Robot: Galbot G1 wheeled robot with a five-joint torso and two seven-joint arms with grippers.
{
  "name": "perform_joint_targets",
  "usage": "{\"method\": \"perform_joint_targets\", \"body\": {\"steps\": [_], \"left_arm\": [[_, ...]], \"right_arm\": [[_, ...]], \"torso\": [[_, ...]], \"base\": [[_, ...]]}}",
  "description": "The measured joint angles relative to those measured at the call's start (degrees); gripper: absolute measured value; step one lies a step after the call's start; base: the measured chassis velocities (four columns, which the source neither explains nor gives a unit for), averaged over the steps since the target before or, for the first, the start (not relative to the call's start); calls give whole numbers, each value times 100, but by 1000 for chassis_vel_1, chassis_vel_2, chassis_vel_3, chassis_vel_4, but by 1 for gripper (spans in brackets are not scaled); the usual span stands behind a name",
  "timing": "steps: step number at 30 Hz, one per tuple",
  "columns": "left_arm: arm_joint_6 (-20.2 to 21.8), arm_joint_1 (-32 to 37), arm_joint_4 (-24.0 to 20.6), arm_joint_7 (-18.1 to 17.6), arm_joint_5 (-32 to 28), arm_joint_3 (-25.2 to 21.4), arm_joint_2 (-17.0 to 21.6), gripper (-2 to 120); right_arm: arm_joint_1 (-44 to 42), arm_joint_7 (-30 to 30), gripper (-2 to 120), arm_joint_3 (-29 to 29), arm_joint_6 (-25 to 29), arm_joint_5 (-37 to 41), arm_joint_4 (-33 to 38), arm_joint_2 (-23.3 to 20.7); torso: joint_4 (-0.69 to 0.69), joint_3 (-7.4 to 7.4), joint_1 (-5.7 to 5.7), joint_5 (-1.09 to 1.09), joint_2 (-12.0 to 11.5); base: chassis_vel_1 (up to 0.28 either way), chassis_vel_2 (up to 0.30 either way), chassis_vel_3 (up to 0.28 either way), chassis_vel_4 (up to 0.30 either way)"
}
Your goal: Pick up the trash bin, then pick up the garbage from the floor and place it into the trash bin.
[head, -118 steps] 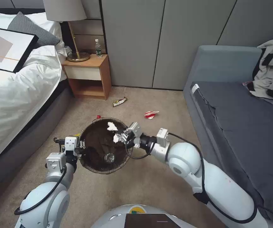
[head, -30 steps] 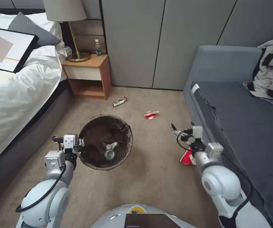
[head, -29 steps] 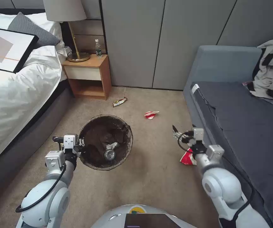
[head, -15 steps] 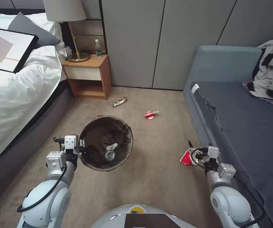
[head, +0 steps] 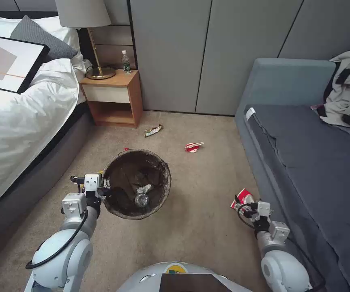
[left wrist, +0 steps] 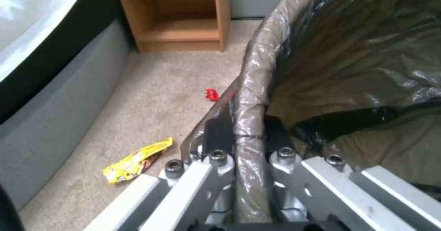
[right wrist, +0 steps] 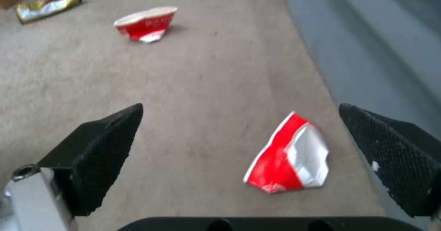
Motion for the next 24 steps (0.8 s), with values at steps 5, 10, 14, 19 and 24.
{"method": "perform_joint_targets", "body": {"steps": [5, 10, 14, 19, 24], "left_arm": [[-5, -11, 29, 2, -6, -16, 7, 3], [-8, -24, 49, 7, -7, -2, 8, 3], [-9, -25, 50, 10, -7, 7, 6, 3], [-10, 0, 29, 16, -5, 5, 3, 3], [-13, 34, -20, 18, -3, -6, -9, 3]], "right_arm": [[54, 1, 100, -128, -24, -30, -254, 10], [158, 7, 100, -139, -100, 43, -424, 32], [299, 29, 100, -125, -193, 135, -544, 29], [503, 40, 100, -134, -437, 309, -701, -4], [772, 76, 100, -145, -540, 338, -889, -23]], "torso": [[0, 0, 0, 0, 0], [-1, 0, 0, 0, 0], [0, 0, 0, 0, 0], [-1, 0, 0, 0, 0], [0, 0, 0, 0, 0]], "base": [[0, 0, 0, 0], [0, 0, 0, 0], [0, 0, 0, 0], [0, 0, 0, 0], [0, 0, 0, 0]]}}
